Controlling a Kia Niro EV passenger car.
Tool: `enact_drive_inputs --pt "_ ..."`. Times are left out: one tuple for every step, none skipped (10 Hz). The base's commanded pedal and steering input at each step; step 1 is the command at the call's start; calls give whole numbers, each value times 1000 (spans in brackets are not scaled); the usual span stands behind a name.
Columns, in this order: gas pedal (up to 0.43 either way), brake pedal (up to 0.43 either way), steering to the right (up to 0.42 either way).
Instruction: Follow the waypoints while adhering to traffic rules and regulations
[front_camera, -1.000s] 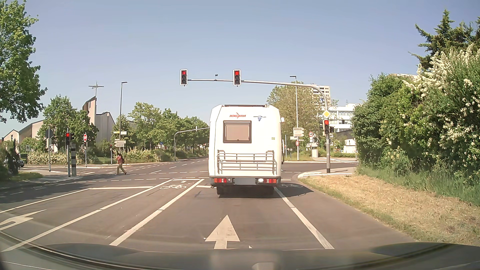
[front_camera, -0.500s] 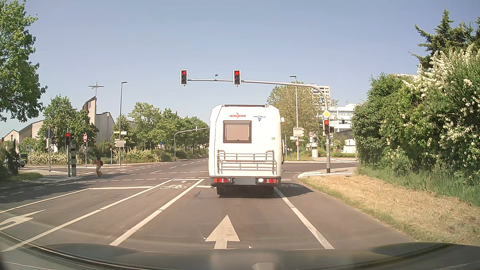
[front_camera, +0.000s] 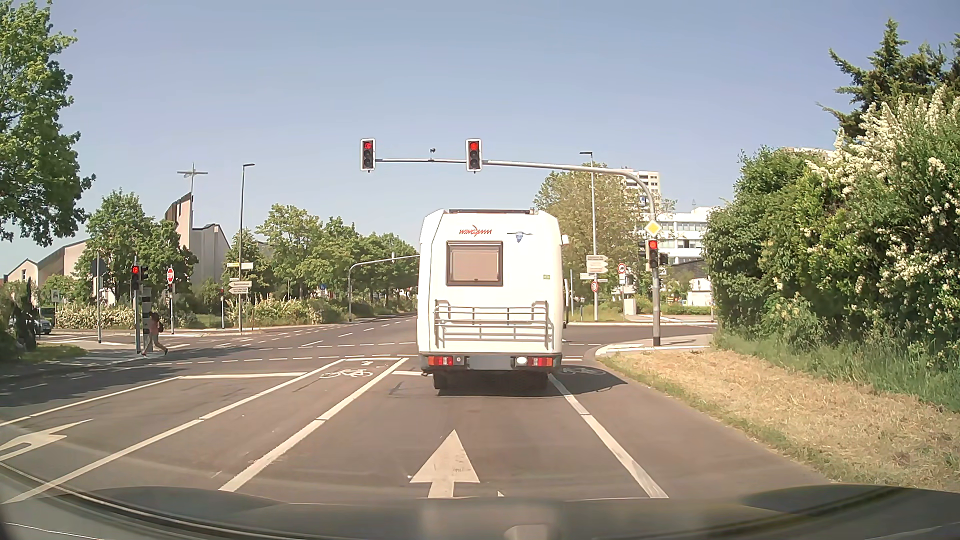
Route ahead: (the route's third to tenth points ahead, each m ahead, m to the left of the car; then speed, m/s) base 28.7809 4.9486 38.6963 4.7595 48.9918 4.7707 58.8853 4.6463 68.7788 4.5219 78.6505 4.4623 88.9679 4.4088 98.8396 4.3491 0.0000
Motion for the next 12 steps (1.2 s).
enact_drive_inputs --pt "0 293 5" --pt "0 293 5" --pt "0 293 5" --pt "0 299 5" --pt "0 293 5" --pt "0 293 5" --pt "0 293 5" --pt "0 293 5" --pt "0 293 5" --pt "0 293 5" --pt "0 293 5" --pt "0 293 5"
